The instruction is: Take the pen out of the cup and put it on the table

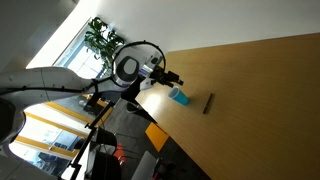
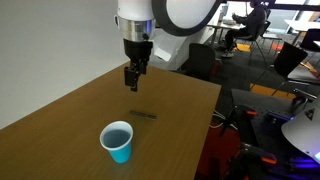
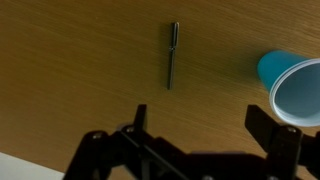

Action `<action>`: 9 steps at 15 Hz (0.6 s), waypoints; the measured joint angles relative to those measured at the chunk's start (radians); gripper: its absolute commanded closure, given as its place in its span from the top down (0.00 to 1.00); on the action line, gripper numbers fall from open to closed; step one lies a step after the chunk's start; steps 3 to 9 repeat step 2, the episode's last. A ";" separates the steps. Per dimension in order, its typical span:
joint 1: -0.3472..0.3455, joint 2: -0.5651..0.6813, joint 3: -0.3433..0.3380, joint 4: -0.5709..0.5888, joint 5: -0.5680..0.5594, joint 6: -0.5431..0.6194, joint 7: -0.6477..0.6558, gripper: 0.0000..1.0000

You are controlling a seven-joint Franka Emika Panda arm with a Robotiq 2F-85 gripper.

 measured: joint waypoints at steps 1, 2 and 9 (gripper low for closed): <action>0.000 -0.007 0.000 -0.007 0.000 0.001 0.000 1.00; 0.000 -0.009 0.000 -0.010 0.000 0.001 0.000 1.00; 0.000 -0.009 0.000 -0.010 0.000 0.001 0.000 1.00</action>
